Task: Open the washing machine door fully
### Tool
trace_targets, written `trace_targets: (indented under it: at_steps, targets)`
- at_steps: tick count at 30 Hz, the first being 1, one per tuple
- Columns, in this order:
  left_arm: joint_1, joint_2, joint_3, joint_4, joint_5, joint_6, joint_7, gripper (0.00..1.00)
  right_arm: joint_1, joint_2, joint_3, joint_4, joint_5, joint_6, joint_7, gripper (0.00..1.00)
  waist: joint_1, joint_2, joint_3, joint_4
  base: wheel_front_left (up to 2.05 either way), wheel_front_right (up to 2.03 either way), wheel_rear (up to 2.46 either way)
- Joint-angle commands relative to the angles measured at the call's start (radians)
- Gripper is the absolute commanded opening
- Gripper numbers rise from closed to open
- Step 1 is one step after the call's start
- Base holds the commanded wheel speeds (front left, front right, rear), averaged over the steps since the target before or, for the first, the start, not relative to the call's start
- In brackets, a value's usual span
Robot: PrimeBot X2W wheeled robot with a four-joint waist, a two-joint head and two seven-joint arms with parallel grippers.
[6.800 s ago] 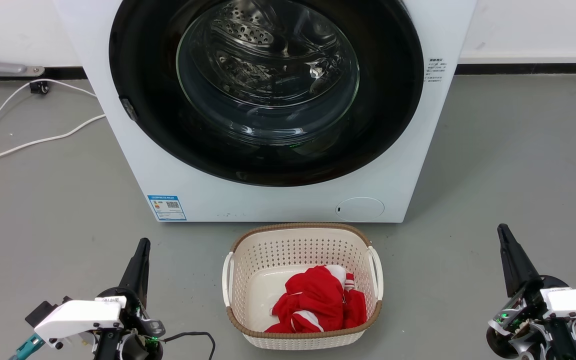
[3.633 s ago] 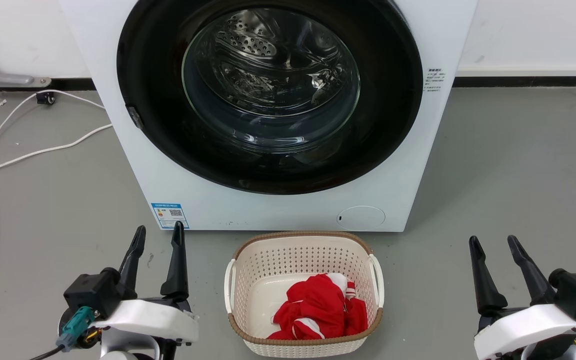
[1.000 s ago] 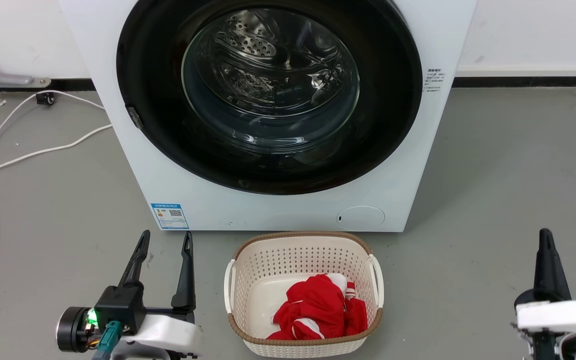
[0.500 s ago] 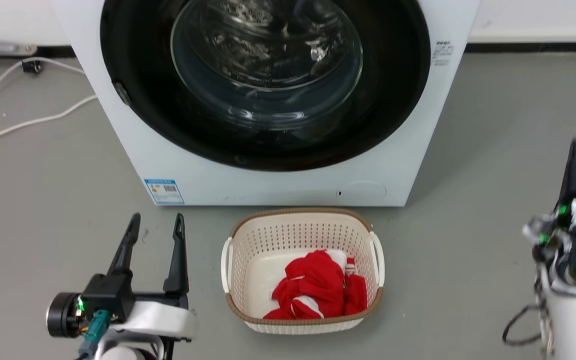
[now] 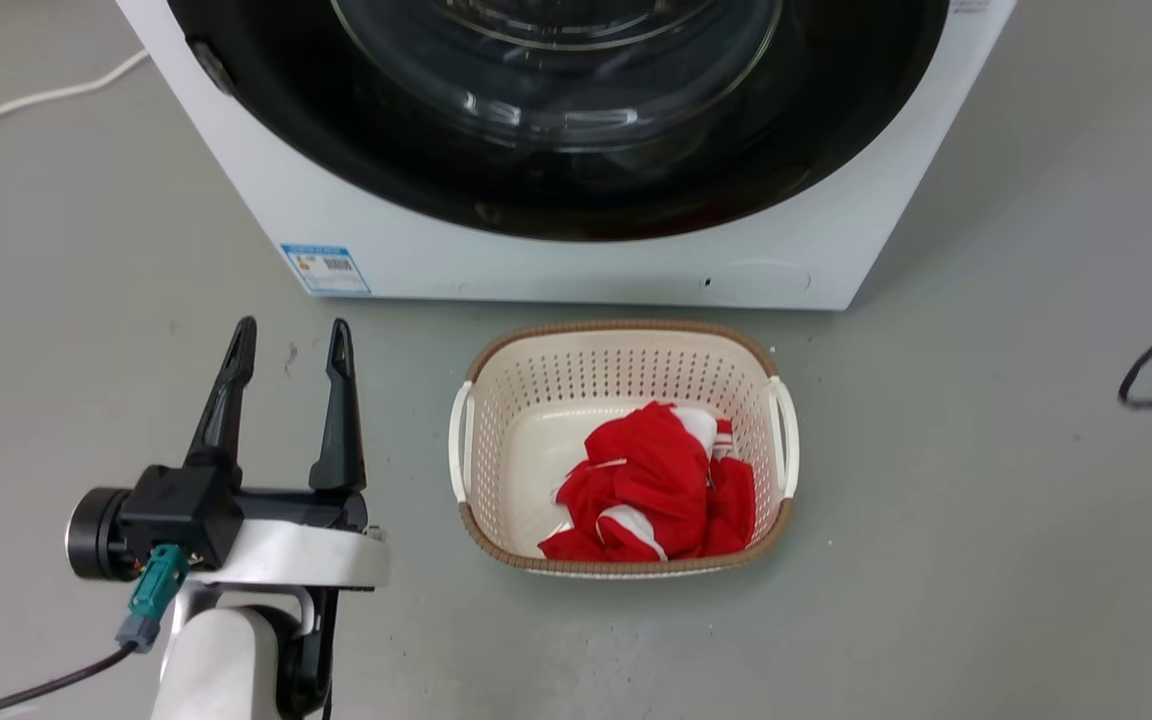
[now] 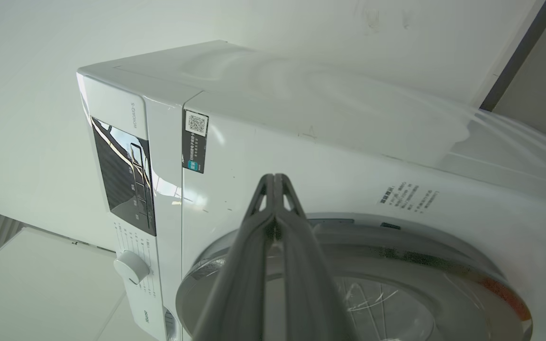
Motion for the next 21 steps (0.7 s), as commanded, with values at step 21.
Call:
trace_targets:
  at_steps: [21]
  targets:
    - [-0.115,-0.002,0.008,-0.033,-0.005,-0.03,-0.002,1.0,-0.523,-0.034,0.158,0.446,-0.237,0.0,0.296,0.0,-0.0001,0.0,0.183,0.065,0.0,0.0,0.0]
